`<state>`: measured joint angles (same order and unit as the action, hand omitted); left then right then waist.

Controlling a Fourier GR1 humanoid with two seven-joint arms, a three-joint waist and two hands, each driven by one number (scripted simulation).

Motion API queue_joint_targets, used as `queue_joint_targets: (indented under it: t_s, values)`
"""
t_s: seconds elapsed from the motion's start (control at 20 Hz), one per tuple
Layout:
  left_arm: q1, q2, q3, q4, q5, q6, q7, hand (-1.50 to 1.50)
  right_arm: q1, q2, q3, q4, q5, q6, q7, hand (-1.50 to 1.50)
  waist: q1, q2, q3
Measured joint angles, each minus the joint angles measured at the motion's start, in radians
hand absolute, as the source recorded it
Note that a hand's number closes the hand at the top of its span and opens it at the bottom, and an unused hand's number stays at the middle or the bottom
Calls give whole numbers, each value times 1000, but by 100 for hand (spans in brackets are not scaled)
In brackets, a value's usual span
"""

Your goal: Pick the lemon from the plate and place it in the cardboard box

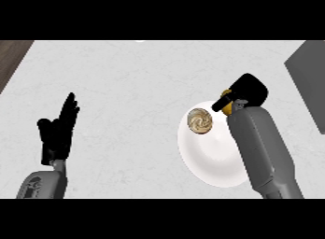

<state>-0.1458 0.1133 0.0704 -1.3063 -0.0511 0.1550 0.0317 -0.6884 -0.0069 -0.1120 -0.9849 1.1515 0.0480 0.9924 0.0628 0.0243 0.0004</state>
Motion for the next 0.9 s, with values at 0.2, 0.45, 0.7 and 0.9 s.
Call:
queue_joint_targets:
  t_s: [0.2,0.45,0.7,0.9]
  values:
    - [-6,-5,-6,7,-4,0,0,0,-169,-18,-38,166,54,-57,47,150,5,-1,0]
    - [5,-1,-1,4,0,-4,-2,0,-345,-27,-50,294,124,-105,73,150,-5,-8,0]
    - [8,7,11,2,4,-2,5,0,-493,-40,-49,316,198,-119,108,150,-21,-15,-1]
    - [32,12,16,-8,10,-9,-1,0,-573,-81,-63,335,243,-118,119,150,-29,-18,-2]
